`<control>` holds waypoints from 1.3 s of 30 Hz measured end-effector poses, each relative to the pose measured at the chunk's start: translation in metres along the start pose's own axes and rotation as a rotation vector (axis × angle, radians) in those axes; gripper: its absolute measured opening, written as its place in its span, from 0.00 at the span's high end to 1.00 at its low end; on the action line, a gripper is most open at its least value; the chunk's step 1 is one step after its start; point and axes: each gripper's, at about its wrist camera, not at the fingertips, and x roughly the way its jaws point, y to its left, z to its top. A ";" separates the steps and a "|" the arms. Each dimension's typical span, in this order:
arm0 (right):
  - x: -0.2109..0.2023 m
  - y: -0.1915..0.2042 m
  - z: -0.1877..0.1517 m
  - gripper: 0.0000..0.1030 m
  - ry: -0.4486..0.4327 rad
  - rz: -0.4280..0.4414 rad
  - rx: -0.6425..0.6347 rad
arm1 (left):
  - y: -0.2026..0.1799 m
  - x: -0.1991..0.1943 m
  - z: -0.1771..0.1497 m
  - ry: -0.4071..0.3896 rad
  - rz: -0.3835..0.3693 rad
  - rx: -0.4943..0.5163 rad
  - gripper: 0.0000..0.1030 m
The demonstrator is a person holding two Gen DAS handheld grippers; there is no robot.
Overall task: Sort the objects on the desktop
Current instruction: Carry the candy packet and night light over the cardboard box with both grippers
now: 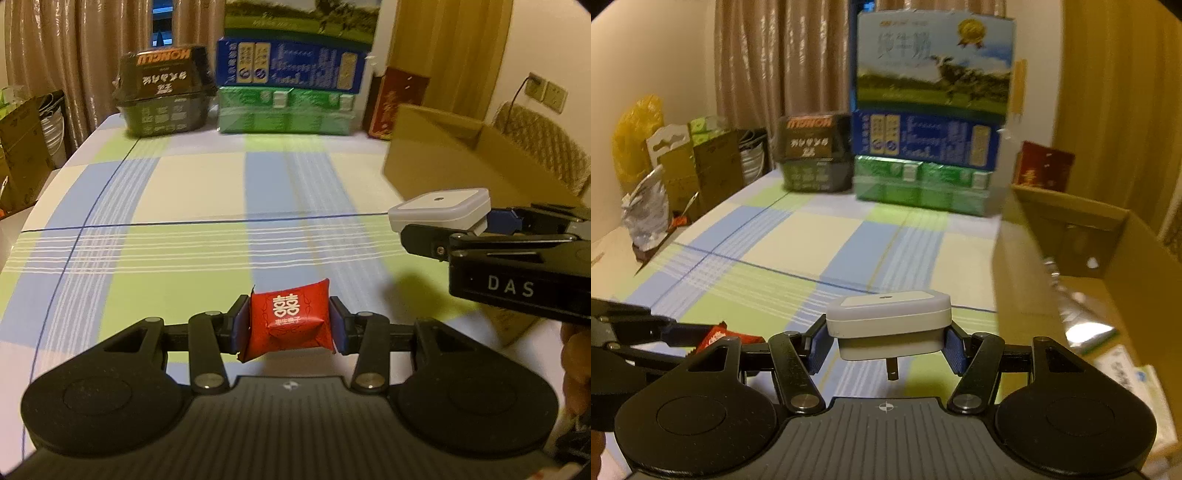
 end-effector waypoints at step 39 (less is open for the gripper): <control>-0.158 -0.194 0.001 0.43 -0.108 -0.301 0.248 | -0.213 -0.036 0.060 -0.045 -0.224 0.218 0.62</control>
